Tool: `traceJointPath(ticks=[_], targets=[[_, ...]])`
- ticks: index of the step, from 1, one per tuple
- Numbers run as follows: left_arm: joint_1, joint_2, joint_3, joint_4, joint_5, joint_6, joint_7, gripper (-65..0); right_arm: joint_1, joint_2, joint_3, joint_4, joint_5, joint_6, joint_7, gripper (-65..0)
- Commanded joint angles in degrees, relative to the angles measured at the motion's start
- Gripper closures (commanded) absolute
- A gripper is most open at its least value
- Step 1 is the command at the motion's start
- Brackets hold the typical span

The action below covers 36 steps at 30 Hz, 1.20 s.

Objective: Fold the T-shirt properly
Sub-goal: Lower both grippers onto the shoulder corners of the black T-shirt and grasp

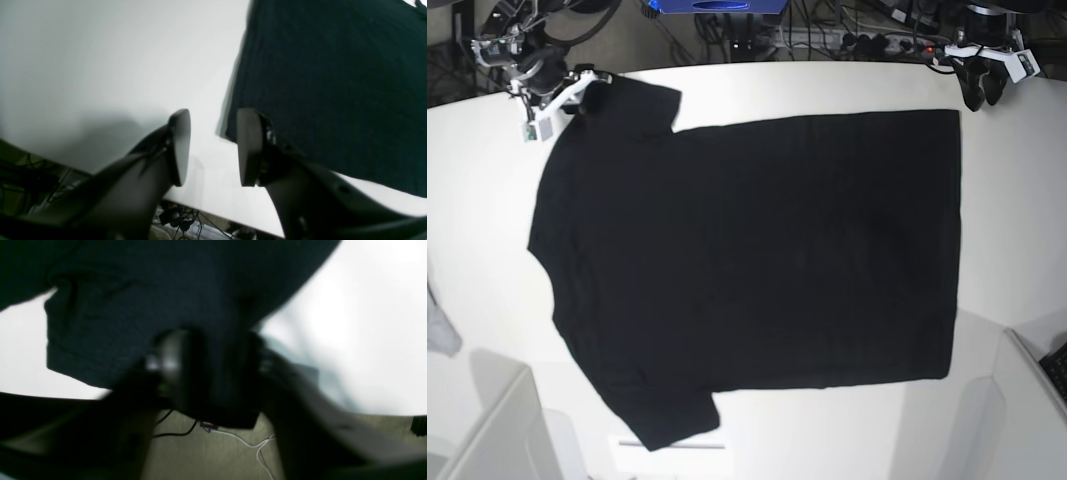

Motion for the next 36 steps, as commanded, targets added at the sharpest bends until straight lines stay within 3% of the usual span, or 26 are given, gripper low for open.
traceJointPath(ticks=[1, 2, 6, 11, 14, 20, 29, 36], targets=[[0.9, -0.3, -0.3, 0.8, -0.5, -0.3, -1.4, -22.9, -0.5, 0.1, 0.0, 0.1, -1.1, 0.3, -1.8, -3.9], [0.9, -0.3, -0.3, 0.8, -0.6, -0.3, -1.4, -22.9, -0.5, 0.1, 0.0, 0.1, -1.1, 0.3, -1.8, 0.0], [0.5, -0.3, -0.4, 0.5, -0.6, -0.3, -0.2, -23.0, -0.5, 0.2, 0.0, 0.1, -1.1, 0.3, -1.8, 0.0], [-5.4, 0.0, -3.8, 0.1, -0.7, -0.5, 15.0, -23.0, -0.5, 1.0, 0.0, 0.1, -1.1, 0.3, -1.8, 0.0], [-9.9, 2.1, -7.2, 0.0, -0.7, -0.5, 22.7, -23.2, -0.5, 1.0, 0.0, 0.1, -1.1, 0.3, -1.8, 0.0], [-14.4, 2.8, -8.4, -0.2, -0.4, -0.5, 31.6, -23.2, -0.6, 1.1, 0.0, 0.1, -1.1, 0.3, -1.8, 0.0], [-17.3, 3.0, -8.0, -1.2, -0.2, -0.5, 33.2, -23.2, -0.5, 1.1, 0.0, 0.1, -1.1, 0.3, -1.8, 0.0], [-17.3, 3.0, -3.3, -3.6, -0.4, -0.5, 33.1, -22.1, -0.5, 1.1, -0.2, 0.2, -1.1, 0.3, -1.8, 0.0]])
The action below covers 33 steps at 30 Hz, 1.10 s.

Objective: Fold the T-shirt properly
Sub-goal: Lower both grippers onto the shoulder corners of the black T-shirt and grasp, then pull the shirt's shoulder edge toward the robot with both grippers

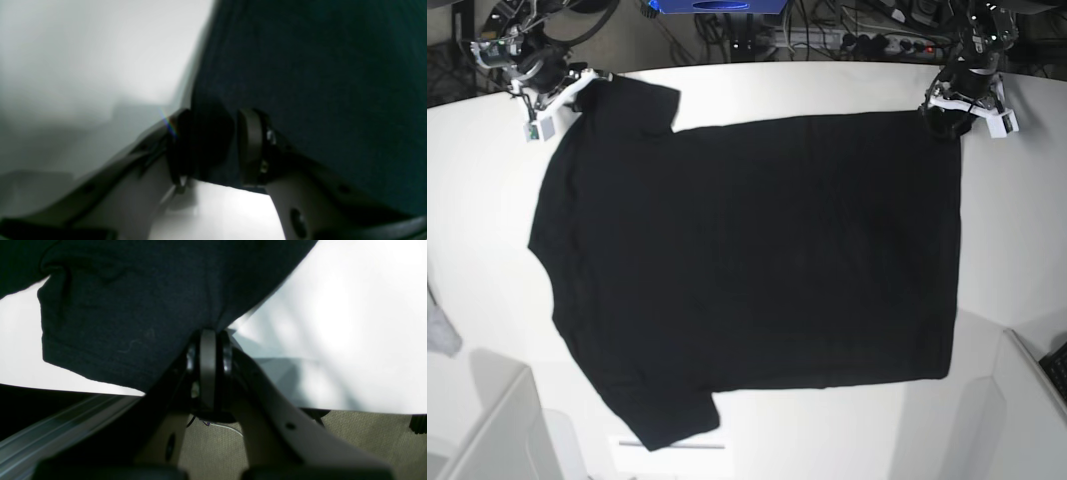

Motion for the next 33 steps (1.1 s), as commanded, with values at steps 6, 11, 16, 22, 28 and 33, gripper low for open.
traceJointPath(ticks=[6, 11, 16, 22, 28, 33], targets=[[0.6, -0.3, 0.1, 0.1, 0.1, 0.1, 2.2, -0.2, -0.5, 0.9, 0.2, 0.4, -1.3, 0.1, -0.6, 0.0], [0.6, -0.7, 0.1, 1.0, 0.2, 0.1, 2.2, 0.0, -0.8, 1.5, 0.3, 2.1, -1.2, 0.1, -0.5, 0.0], [3.4, -0.7, 0.0, 6.8, 0.6, 0.3, 2.0, 0.0, -3.0, 1.5, 0.3, 7.2, -1.2, 0.1, -0.5, 0.0], [8.0, -0.6, 0.0, 10.2, 0.6, 0.4, 2.0, 0.0, -5.7, 1.1, 0.3, 10.0, -1.0, 0.1, -0.5, 0.0], [10.8, -0.4, 0.0, 14.4, 0.7, 0.5, 2.2, 0.0, -5.3, 1.4, 0.3, 11.4, -1.0, 0.1, -0.5, 0.0], [10.4, -0.4, 0.4, 17.9, 0.4, 3.8, 2.2, 0.0, -2.3, 1.5, 0.2, 12.9, -1.0, 0.1, -0.9, 0.0]])
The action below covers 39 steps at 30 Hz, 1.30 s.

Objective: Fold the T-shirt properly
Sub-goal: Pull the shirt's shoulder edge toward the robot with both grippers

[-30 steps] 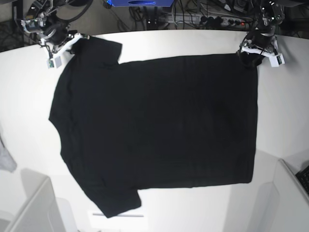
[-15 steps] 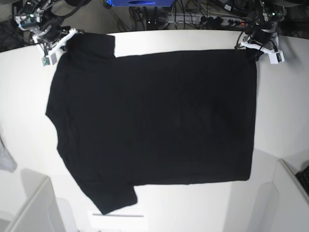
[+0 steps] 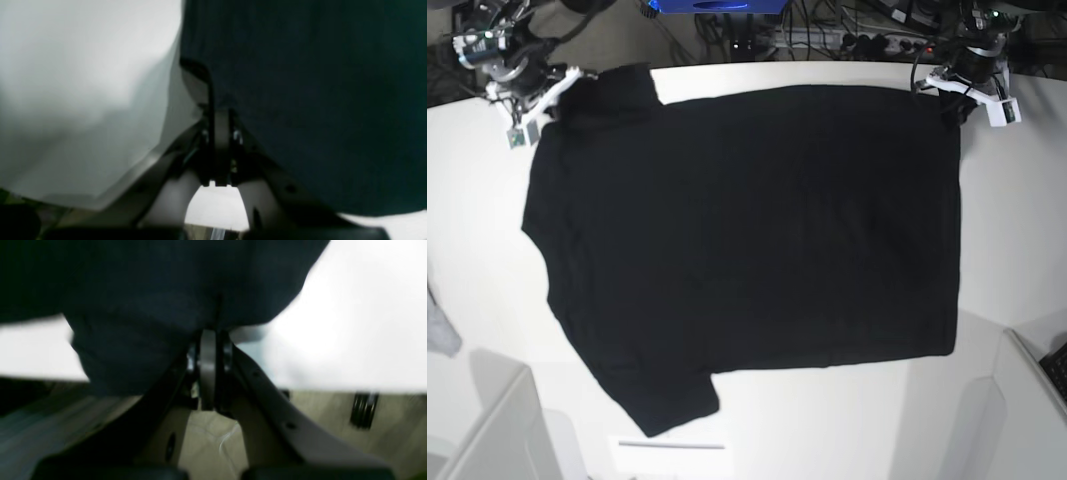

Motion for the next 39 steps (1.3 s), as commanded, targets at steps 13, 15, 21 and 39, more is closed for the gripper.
traceJointPath(ticks=[13, 15, 21, 39], targets=[[-11.0, 1.2, -0.6, 1.2, -0.2, 1.7, 9.3, 0.0, 10.0, 3.6, -0.4, 0.9, 0.2, -0.7, -1.1, 0.0], [-12.0, 1.2, -0.6, 1.0, -0.2, 1.7, 9.3, 0.0, 12.5, 3.7, -0.4, 0.8, 0.2, -0.7, -3.1, 0.0], [-14.4, 1.3, -0.6, -0.2, -0.2, 3.3, 9.4, 0.0, 19.6, 4.0, -0.6, -2.8, -2.5, -1.9, -6.5, 0.0], [-16.5, 0.9, -0.6, -2.1, -0.2, 9.9, 9.4, 0.0, 30.1, 4.1, -10.3, -14.1, -10.6, -2.3, -6.3, 0.0]])
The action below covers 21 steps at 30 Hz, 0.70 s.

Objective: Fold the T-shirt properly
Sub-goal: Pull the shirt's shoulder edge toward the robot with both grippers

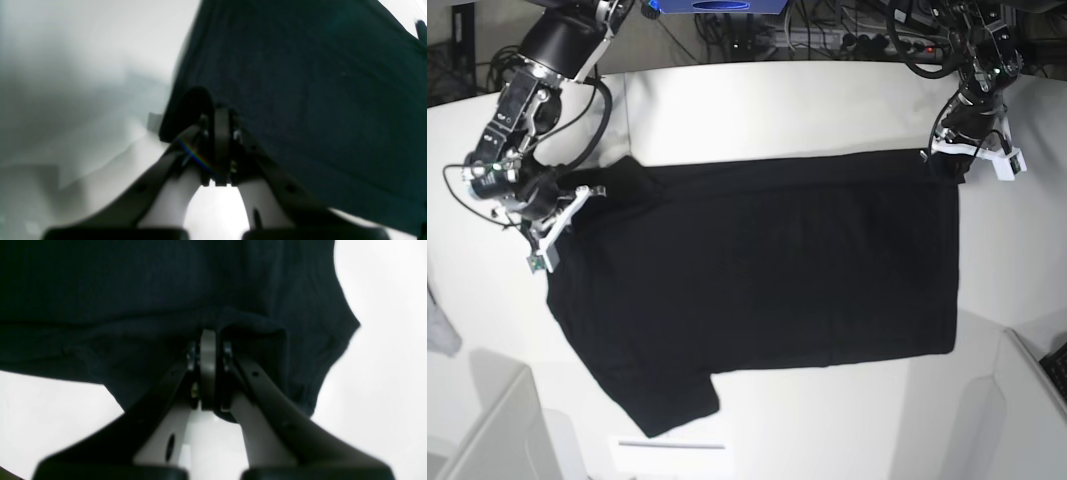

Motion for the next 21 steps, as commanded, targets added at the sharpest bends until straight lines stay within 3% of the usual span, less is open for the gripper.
traceJointPath(ticks=[1, 8, 21], targets=[[-0.1, -0.7, -0.3, 0.8, -0.4, 0.7, -1.2, 0.0, 1.5, 0.4, -0.1, 0.3, 0.6, -0.1, 1.0, 0.0], [-0.1, -0.7, -0.4, 1.1, -0.6, 1.5, -1.2, 0.0, 3.6, 0.5, -4.5, -1.8, 0.5, -0.2, 2.3, 0.0], [-2.3, -0.7, -5.1, 1.3, -1.0, 1.5, -1.2, 0.0, 10.0, 1.9, -5.8, -9.9, 0.5, -0.2, 2.8, 0.0]])
